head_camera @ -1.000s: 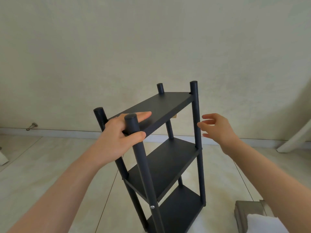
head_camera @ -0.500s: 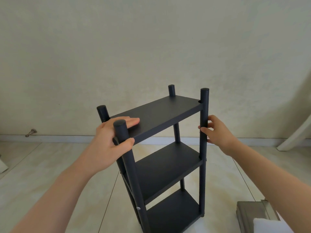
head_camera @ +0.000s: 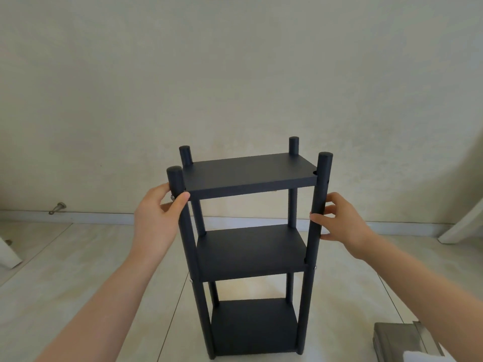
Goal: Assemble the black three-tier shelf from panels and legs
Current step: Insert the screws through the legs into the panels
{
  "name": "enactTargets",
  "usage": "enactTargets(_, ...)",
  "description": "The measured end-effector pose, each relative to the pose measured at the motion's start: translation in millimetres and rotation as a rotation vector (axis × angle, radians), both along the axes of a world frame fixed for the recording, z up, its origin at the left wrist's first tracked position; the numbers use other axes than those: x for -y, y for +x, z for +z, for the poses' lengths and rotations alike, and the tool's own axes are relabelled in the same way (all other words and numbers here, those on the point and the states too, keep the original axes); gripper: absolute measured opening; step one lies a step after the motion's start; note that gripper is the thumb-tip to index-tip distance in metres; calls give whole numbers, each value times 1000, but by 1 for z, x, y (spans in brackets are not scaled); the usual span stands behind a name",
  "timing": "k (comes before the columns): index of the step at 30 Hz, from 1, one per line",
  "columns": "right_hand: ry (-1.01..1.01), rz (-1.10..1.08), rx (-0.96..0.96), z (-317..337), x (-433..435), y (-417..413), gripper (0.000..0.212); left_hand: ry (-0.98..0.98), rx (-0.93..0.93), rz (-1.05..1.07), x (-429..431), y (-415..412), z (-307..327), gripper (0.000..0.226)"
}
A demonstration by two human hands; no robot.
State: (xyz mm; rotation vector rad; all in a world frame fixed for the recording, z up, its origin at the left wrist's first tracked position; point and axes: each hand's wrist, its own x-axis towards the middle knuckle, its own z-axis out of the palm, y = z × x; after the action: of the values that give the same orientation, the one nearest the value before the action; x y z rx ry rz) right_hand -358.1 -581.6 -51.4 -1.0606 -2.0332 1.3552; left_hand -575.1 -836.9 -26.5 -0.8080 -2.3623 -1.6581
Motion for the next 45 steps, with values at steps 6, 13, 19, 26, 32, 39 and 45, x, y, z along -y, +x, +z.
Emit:
enactTargets(6, -71, 180, 35, 4, 12, 12, 38, 66, 136, 49, -4, -6, -6, 31)
enactTargets(13, -55, 260, 25, 8, 18, 22, 29, 83, 181, 42, -4, -14, -13, 21)
enactTargets(19, -70, 483, 85, 8, 16, 28, 44, 249, 392, 3, -2, -19, -18, 27)
enactTargets(26, -38, 519, 113, 10, 14, 29, 45, 276, 427, 7, -13, -10, -19, 13)
enactTargets(32, -81, 554, 87, 10, 10, 35, 35, 238, 448, 63, -23, 38, -10, 26)
enactTargets(39, -1, 450, 127, 10, 21, 30, 45, 259, 888, -377, -50, 98, 0, 25)
enactTargets(45, 176, 483, 154, 4, 45, 20, 43, 316, 1109, -624, -77, 118, 0, 29)
